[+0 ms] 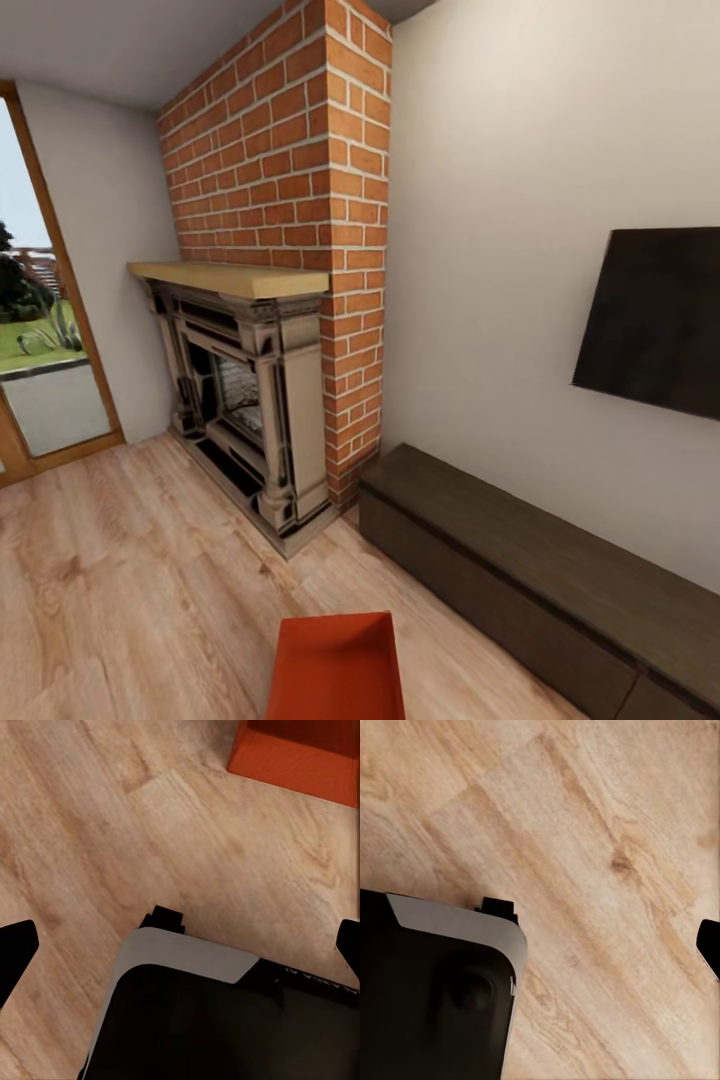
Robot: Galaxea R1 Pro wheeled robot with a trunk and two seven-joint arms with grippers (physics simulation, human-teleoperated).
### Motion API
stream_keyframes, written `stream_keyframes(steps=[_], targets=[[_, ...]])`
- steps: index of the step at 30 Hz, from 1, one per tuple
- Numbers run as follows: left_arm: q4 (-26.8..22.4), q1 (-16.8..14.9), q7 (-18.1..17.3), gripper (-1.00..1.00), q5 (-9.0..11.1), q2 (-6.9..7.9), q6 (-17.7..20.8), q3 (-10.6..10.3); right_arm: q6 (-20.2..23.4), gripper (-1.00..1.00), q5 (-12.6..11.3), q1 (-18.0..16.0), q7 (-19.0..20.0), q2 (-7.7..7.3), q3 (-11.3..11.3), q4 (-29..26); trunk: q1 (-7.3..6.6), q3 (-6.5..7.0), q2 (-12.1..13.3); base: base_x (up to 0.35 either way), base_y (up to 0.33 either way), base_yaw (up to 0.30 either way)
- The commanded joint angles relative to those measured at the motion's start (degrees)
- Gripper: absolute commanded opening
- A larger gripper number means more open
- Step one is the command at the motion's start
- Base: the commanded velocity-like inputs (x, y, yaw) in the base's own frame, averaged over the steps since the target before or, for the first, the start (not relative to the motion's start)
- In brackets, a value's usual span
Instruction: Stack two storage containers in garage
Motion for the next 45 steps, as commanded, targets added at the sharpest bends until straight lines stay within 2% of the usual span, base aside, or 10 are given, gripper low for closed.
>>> stream_keyframes(steps=[1,6,17,45], targets=[[0.0,0.0,0.2,1.00,0.5,-0.02,-0.2,-0.5,-0.3,1.00,-0.2,-0.1,-0.1,0.00,0.5,0.2,0.03,-0.07,0.0,0.204,0.000,0.000],[0.0,0.0,0.2,1.00,0.5,0.03,-0.4,-0.5,-0.2,1.00,-0.1,-0.1,-0.1,0.22,0.8,0.2,0.03,-0.07,0.0,0.062,0.000,0.005],[-0.1,0.0,0.2,1.00,0.5,0.07,-0.4,-0.5,-0.2,1.00,-0.1,-0.1,-0.1,0.12,0.8,0.2,0.03,-0.07,0.0,0.001,0.000,0.205],[-0.1,0.0,0.2,1.00,0.5,0.07,-0.5,-0.5,-0.2,1.00,0.0,-0.1,-0.1,0.07,0.8,0.2,0.03,-0.07,0.0,0.000,0.000,0.009]])
